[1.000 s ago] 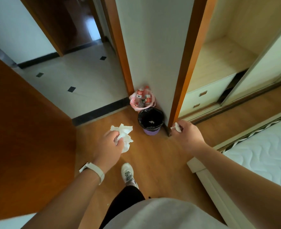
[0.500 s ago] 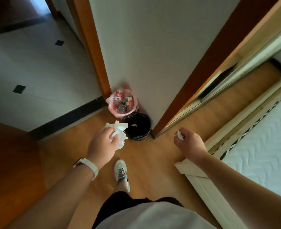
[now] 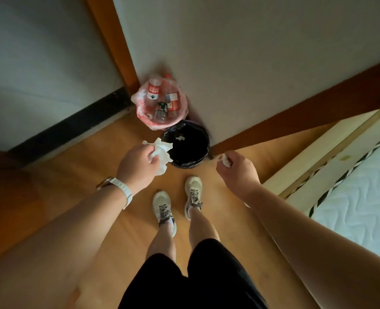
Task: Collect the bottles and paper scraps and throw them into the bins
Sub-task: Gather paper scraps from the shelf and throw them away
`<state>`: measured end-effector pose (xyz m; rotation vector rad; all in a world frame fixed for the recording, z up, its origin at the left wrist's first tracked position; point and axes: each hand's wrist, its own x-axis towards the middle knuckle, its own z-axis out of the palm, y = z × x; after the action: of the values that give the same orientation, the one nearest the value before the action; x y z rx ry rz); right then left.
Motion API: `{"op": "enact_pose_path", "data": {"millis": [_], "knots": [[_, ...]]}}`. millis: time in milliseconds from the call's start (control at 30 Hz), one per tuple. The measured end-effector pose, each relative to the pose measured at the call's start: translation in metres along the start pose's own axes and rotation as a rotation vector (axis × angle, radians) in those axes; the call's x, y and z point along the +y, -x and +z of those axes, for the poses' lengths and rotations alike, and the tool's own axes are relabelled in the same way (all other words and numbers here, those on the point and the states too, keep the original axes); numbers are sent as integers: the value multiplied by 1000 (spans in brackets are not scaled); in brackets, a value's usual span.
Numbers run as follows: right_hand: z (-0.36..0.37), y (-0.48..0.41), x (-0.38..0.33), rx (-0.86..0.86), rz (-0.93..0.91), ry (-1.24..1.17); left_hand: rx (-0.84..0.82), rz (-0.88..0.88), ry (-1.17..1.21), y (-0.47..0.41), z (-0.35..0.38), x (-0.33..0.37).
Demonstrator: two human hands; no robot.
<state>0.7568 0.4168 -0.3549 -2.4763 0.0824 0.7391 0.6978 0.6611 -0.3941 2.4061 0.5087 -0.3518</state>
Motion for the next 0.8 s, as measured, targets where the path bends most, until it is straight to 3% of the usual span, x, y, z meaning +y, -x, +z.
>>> {"op": "enact_pose_path", "data": {"millis": [233,567,800], "knots": [[73,-109,52,-83,-46,3,-99,-114,5,-86,113,-34],[191,-259,141,-210,-60,49,-131,-127,33,-185,252,-92],[237,-303,182,-231,-138,180,-181,-110,56,-207,298,-122]]}}
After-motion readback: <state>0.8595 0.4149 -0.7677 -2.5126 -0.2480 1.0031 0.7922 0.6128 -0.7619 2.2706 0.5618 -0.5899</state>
